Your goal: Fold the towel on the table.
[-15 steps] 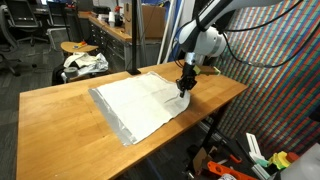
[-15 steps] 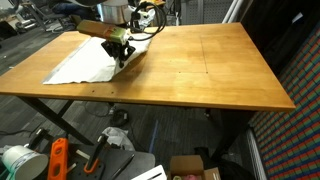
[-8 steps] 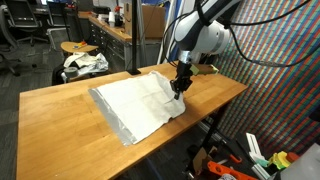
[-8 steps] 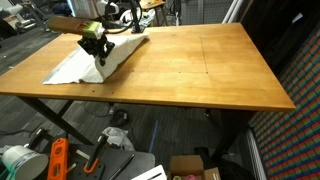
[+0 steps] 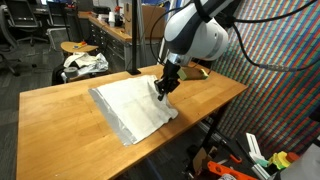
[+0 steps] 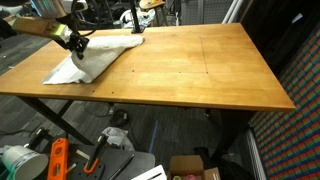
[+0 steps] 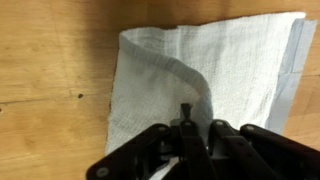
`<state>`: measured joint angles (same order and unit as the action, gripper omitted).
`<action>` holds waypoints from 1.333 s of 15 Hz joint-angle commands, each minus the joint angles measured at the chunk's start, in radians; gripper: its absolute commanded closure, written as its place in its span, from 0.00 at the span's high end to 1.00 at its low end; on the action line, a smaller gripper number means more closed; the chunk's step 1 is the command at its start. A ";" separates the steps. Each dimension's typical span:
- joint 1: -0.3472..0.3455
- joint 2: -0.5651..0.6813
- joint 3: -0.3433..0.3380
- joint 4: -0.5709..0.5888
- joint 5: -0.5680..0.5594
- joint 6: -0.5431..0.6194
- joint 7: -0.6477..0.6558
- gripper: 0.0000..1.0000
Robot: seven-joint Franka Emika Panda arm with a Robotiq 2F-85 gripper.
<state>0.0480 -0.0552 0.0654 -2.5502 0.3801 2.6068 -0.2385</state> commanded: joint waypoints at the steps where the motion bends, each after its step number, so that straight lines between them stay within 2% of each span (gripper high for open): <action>1: 0.058 -0.033 0.037 -0.075 0.007 0.153 0.061 0.12; 6: 0.111 -0.010 0.090 -0.163 -0.075 0.325 0.168 0.12; 10: 0.134 -0.037 0.123 -0.231 -0.171 0.369 0.267 0.12; 14: 0.140 0.003 0.152 -0.200 -0.269 0.407 0.368 0.12; 17: 0.119 0.001 0.189 -0.199 -0.384 0.433 0.497 0.12; 18: 0.115 0.001 0.194 -0.199 -0.420 0.441 0.539 0.37; 20: 0.091 -0.009 0.198 -0.199 -0.529 0.426 0.630 0.41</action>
<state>0.1770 -0.0504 0.2439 -2.7487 -0.0252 3.0164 0.2709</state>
